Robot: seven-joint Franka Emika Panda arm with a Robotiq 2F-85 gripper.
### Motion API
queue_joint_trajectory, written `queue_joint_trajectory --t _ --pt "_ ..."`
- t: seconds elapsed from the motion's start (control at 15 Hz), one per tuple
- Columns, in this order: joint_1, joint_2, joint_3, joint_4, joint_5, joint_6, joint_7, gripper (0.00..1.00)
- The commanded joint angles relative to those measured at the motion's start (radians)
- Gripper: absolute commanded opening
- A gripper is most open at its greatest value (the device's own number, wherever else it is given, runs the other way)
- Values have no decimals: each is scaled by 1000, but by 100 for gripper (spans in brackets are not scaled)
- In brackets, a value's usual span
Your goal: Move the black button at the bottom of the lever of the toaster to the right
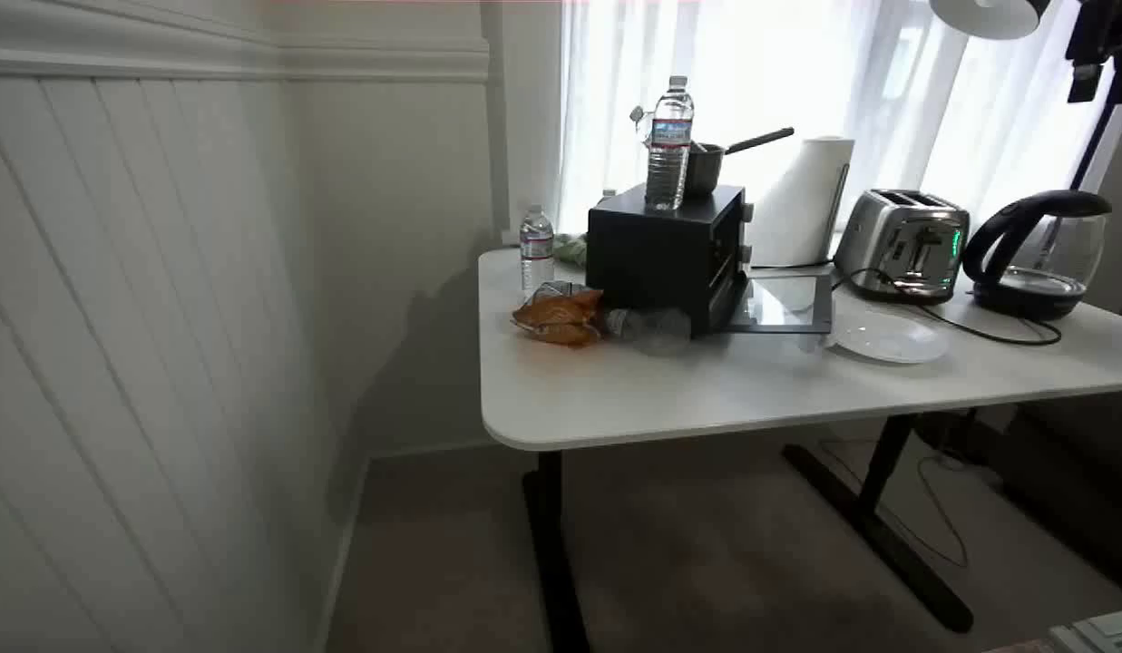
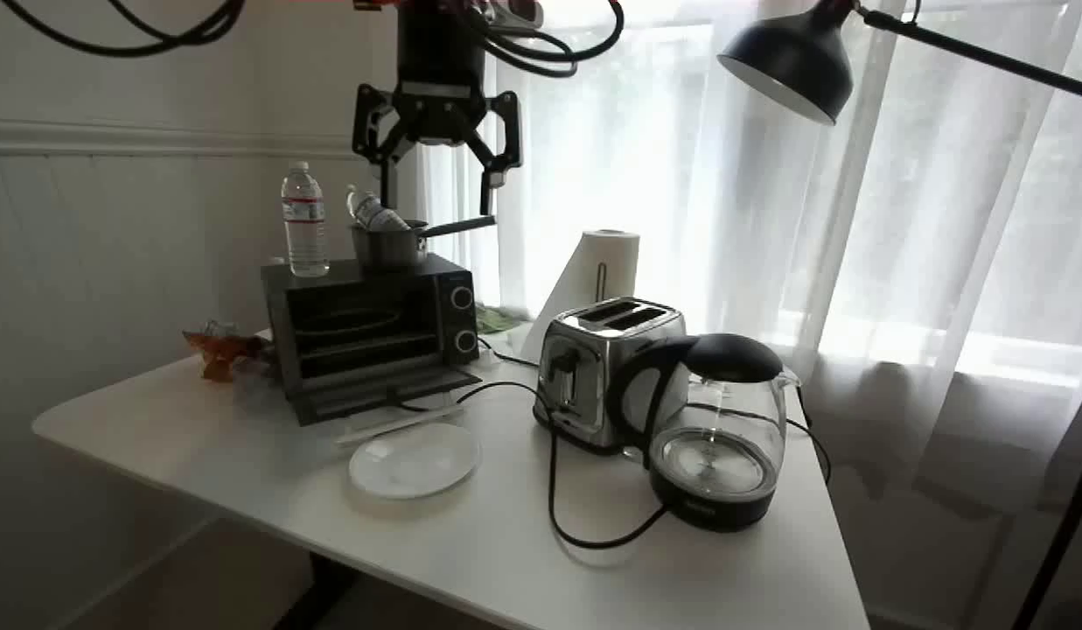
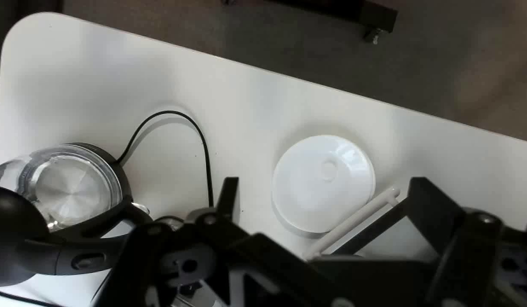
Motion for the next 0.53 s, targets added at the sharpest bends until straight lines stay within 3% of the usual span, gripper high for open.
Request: queue_joint_trajectory --t 0.0,0.33,0.47 --pt "-8 1 7 2 2 -1 -2 100" --pt "-8 1 7 2 2 -1 -2 100" --pt "-13 19 19 -22 -12 86 72 100"
